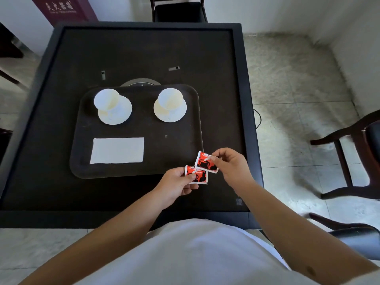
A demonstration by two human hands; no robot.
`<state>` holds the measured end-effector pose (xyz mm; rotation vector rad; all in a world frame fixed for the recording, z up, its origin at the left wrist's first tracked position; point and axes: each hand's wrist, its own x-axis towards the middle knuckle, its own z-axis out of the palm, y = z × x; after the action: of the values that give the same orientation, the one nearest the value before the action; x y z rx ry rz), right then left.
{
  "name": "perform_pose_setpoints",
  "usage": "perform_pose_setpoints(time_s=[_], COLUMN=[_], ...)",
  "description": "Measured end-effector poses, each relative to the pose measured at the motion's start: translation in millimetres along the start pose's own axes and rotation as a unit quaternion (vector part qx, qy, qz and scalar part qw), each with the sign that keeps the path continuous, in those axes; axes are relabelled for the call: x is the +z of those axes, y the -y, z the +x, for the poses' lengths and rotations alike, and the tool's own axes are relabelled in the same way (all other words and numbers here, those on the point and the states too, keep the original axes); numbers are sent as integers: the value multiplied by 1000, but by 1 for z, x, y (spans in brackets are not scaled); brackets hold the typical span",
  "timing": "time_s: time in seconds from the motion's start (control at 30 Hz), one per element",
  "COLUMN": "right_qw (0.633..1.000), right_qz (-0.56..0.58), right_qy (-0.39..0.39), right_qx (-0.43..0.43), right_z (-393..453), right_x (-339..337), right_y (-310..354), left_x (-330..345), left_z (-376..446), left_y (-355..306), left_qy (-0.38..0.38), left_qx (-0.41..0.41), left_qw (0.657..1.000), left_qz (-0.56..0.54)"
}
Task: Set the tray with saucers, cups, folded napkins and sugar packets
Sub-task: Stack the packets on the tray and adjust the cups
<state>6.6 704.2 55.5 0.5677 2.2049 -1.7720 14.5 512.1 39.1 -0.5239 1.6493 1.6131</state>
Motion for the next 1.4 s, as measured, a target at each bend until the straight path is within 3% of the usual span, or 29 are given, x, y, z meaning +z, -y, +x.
perform_pose_setpoints(time_s=[0.17,0.33,0.73,1.0,1.4], right_qw=[997,983,987,997,990], right_qz=[-69,-152,-123,-36,-39], right_qy=[33,53,38,54,125], right_qx=[-26,-84,-95,-32,45], right_z=[-10,-16,-25,-26,-15], right_x=[5,11,18,17,23], right_y=[9,10,7,-5,0], left_x=[-1,-2,1,-3,-15], left_z=[-10,-16,-23,-24,-18], left_y=[-3,-1,-4,-1,-1], left_qy=[62,53,36,22,-1], left_qx=[10,22,46,63,49], left_qw=[997,997,997,997,998], left_qz=[-32,-59,-54,-41,-28])
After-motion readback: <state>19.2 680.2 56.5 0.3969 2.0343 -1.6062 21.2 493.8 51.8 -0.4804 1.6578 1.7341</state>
